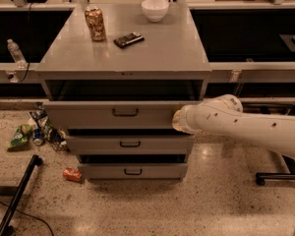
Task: Close top drawer
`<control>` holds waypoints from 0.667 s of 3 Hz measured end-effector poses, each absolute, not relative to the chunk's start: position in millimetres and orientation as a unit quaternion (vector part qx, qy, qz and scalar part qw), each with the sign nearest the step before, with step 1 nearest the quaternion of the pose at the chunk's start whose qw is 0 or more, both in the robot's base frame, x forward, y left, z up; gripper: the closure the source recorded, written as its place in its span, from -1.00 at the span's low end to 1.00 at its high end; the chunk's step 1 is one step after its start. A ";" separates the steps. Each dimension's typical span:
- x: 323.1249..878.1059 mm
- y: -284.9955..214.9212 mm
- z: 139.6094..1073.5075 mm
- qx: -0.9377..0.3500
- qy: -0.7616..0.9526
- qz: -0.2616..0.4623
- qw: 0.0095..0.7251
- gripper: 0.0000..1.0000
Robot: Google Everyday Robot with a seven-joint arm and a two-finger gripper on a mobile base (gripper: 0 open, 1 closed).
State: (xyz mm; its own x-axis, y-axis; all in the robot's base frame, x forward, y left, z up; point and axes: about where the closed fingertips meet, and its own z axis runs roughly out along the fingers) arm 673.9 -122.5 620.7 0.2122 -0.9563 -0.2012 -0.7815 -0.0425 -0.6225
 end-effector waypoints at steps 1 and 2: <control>693.7 -128.9 618.4 -0.706 0.613 -0.147 0.323 1.00; 694.0 -134.6 616.6 -0.701 0.622 -0.141 0.318 1.00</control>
Offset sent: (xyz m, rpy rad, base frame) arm 0.0324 -0.0180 -0.0039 0.0009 -0.0034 -0.0483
